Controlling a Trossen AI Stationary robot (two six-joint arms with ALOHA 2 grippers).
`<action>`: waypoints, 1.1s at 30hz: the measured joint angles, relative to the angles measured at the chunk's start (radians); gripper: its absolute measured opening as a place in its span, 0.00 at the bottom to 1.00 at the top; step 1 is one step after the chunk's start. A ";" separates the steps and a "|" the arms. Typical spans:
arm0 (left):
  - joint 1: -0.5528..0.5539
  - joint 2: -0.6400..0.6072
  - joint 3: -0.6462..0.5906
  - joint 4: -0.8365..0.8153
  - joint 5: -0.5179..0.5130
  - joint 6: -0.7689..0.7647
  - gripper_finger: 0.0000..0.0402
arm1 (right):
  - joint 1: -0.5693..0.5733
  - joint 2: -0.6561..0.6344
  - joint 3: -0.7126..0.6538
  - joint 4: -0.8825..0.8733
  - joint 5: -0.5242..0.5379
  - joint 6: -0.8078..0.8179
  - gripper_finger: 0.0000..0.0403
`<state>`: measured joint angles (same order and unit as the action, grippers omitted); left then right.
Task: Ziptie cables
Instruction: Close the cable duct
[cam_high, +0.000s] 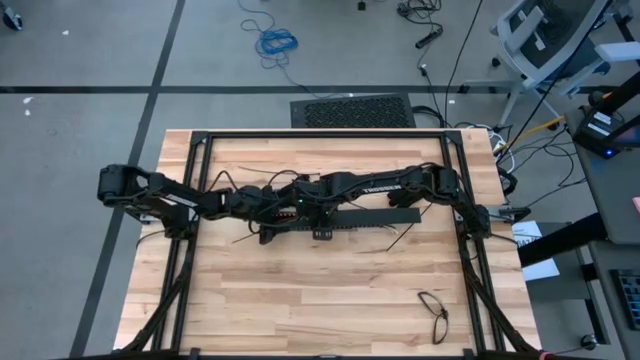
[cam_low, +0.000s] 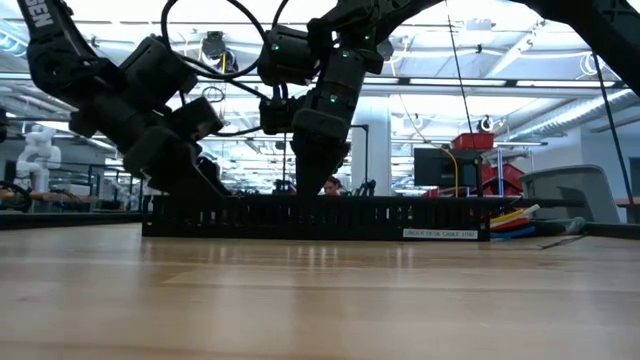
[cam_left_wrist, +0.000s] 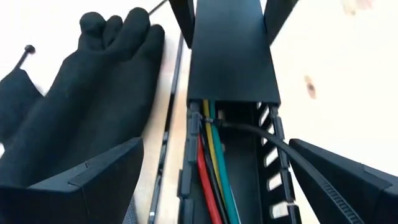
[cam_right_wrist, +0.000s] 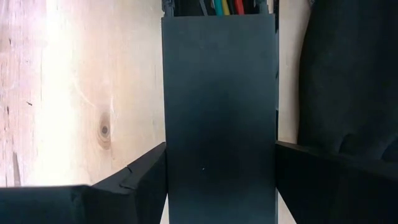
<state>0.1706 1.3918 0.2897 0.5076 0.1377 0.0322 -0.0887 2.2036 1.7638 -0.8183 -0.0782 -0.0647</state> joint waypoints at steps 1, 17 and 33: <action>0.000 0.000 0.000 -0.004 0.000 0.000 0.98 | 0.000 0.000 0.000 0.001 0.000 0.000 0.60; -0.003 0.000 -0.015 0.022 0.028 -0.001 0.98 | 0.000 0.000 0.000 0.005 0.000 0.000 0.60; -0.003 0.000 -0.015 0.030 0.025 -0.015 0.82 | 0.001 0.000 0.000 0.007 0.001 0.000 0.60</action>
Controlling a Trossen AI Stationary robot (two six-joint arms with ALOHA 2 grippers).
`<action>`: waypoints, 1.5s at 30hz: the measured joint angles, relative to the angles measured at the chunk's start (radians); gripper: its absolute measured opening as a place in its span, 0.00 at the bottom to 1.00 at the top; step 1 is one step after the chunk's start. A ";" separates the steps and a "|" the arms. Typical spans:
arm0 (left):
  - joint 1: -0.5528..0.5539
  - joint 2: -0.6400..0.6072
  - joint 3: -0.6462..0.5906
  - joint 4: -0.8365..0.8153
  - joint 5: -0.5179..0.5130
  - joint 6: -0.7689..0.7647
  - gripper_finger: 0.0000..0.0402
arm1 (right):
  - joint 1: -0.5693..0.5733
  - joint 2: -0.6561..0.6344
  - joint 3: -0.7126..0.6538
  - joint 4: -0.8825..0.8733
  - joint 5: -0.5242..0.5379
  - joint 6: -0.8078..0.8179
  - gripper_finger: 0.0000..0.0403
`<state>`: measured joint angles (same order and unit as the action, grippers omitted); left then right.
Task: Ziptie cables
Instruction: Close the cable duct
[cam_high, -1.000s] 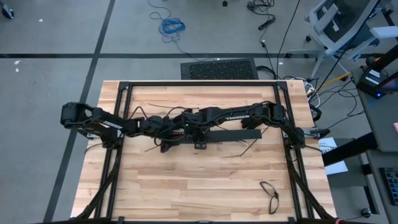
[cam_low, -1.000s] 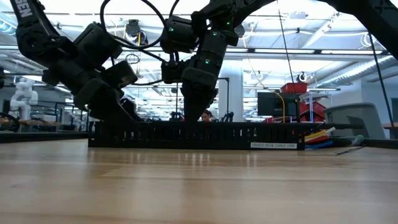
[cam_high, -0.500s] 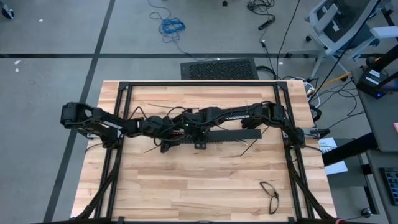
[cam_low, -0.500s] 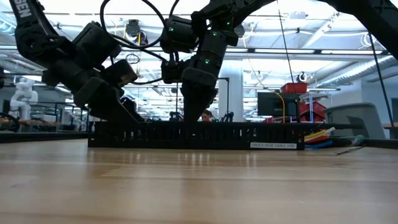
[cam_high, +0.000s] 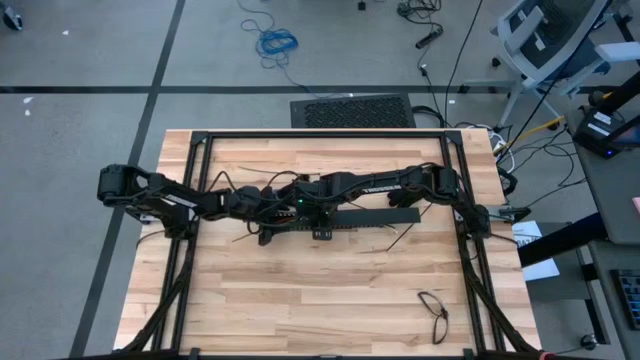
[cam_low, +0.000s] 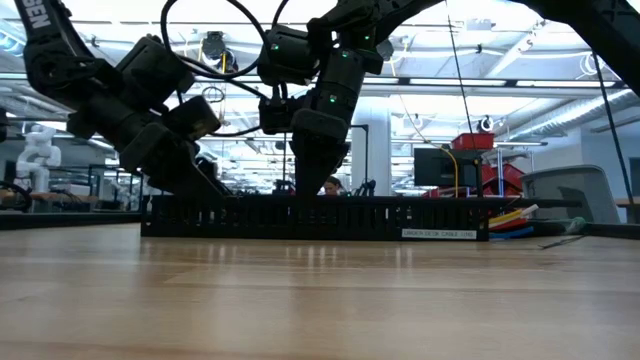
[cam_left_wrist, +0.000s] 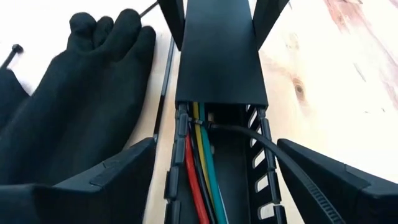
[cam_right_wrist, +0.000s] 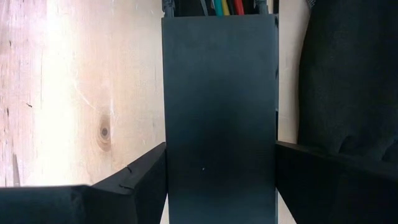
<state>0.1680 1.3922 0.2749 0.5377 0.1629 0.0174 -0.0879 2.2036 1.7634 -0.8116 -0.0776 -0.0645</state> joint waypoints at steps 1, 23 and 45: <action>0.000 0.000 -0.002 0.001 -0.001 -0.008 0.82 | 0.000 0.000 0.000 0.000 0.000 0.000 0.60; 0.000 0.052 -0.007 0.021 -0.005 -0.011 0.81 | 0.000 0.000 0.000 0.015 0.001 0.000 0.60; 0.000 0.057 -0.008 0.050 0.005 -0.037 0.81 | 0.000 0.000 0.000 0.014 0.004 0.000 0.60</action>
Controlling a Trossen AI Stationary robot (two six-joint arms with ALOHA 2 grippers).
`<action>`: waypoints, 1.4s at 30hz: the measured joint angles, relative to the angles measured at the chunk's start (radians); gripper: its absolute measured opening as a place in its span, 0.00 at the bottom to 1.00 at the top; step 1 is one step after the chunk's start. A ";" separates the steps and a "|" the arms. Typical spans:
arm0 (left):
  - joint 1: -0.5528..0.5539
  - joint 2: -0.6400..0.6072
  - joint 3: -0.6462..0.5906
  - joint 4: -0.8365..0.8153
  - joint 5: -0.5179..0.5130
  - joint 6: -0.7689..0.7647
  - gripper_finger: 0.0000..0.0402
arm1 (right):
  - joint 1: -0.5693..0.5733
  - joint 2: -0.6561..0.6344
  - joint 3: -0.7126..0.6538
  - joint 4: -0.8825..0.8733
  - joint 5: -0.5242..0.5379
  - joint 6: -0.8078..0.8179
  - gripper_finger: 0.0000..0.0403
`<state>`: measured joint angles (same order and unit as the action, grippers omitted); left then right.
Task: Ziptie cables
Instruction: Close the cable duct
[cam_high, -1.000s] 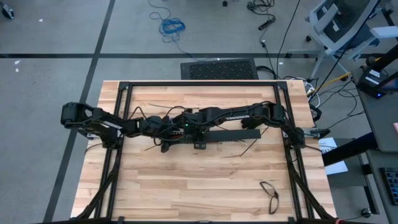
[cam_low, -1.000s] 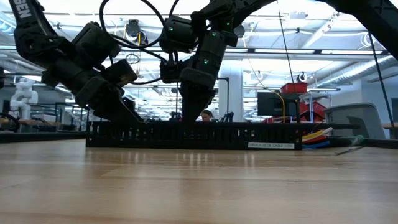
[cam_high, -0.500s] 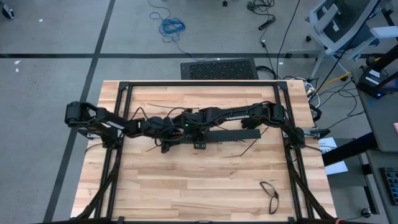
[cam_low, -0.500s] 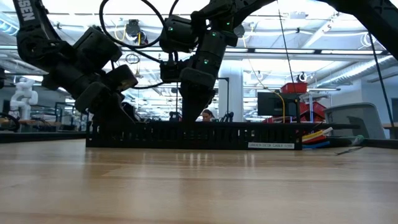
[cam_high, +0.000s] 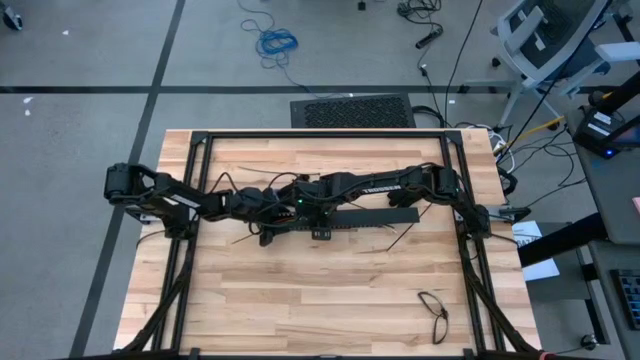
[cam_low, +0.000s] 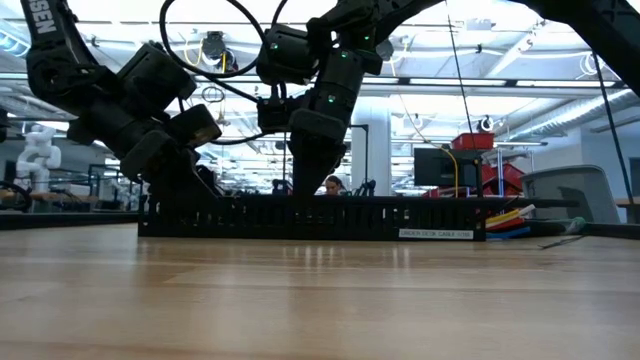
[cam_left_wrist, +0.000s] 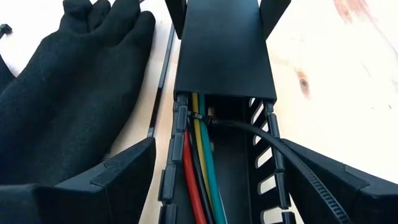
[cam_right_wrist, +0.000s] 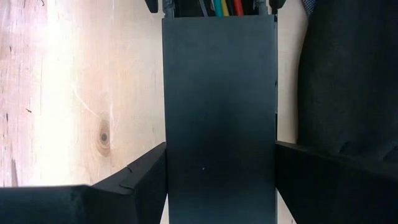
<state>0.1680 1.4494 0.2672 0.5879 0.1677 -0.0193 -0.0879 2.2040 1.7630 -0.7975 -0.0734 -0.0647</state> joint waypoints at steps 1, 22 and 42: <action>0.000 0.000 0.000 -0.001 0.000 0.000 0.81 | 0.000 0.000 0.000 0.000 0.000 0.000 0.60; 0.001 0.000 0.000 0.004 -0.011 0.009 0.61 | 0.000 0.000 0.000 -0.001 0.000 0.000 0.60; 0.001 0.000 0.000 0.009 -0.047 0.027 0.61 | -0.001 0.000 0.000 -0.001 0.004 -0.003 0.60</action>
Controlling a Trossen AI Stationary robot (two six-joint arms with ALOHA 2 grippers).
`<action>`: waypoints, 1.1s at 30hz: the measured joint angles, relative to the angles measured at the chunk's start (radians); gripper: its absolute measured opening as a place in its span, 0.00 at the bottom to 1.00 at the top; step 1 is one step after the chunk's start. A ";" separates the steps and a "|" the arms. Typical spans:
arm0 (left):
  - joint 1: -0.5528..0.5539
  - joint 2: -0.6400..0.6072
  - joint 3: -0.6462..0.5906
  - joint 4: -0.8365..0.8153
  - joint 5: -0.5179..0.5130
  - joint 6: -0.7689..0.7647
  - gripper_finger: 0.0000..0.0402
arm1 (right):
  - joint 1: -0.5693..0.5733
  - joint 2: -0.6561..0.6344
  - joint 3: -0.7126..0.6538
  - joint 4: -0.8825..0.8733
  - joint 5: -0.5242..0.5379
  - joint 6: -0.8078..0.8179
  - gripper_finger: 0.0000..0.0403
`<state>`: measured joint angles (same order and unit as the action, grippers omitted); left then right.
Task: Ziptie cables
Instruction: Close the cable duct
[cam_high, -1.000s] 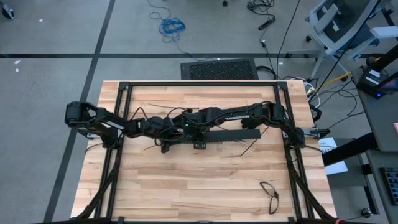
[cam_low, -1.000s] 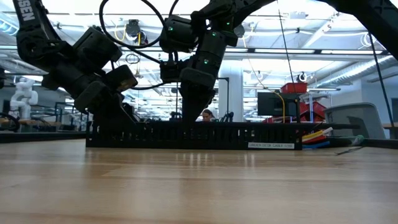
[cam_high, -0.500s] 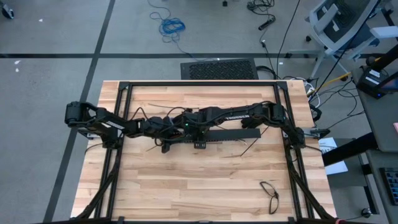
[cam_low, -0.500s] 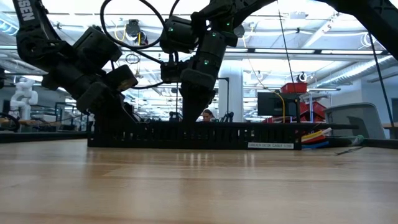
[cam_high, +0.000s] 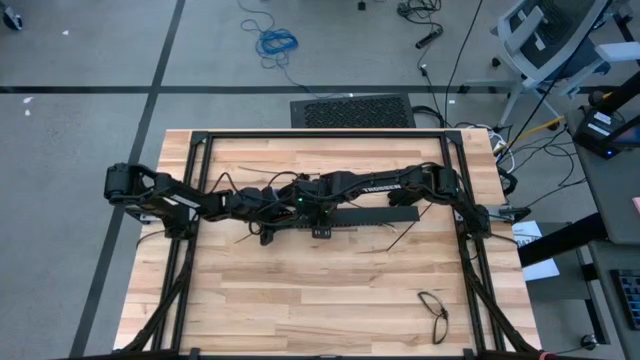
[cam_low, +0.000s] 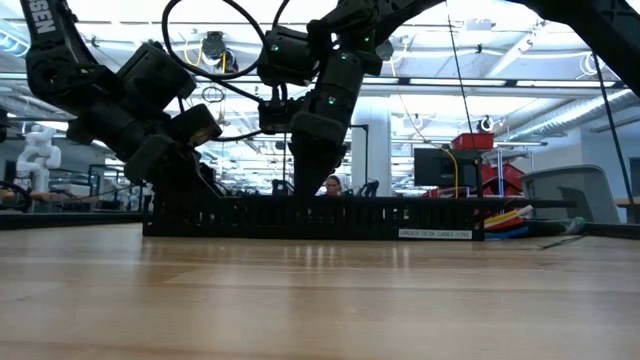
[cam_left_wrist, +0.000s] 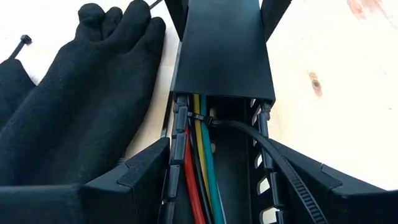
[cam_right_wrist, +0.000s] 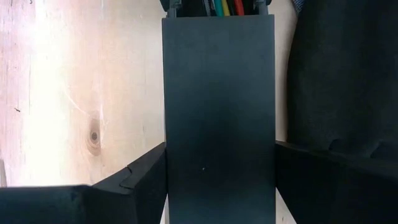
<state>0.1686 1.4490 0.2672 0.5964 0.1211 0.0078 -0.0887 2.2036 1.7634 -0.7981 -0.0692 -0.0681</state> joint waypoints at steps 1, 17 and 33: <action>0.000 0.000 0.000 0.000 -0.003 0.000 0.61 | 0.000 0.000 0.000 0.001 0.000 0.000 0.60; 0.000 -0.001 0.000 -0.003 -0.019 -0.001 0.61 | 0.002 0.001 -0.002 0.078 -0.001 0.000 0.60; 0.000 -0.001 0.000 0.005 -0.019 -0.001 0.61 | 0.005 0.002 -0.002 0.130 -0.009 0.000 0.60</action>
<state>0.1688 1.4479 0.2672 0.6011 0.1020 0.0068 -0.0841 2.2051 1.7611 -0.6681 -0.0780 -0.0685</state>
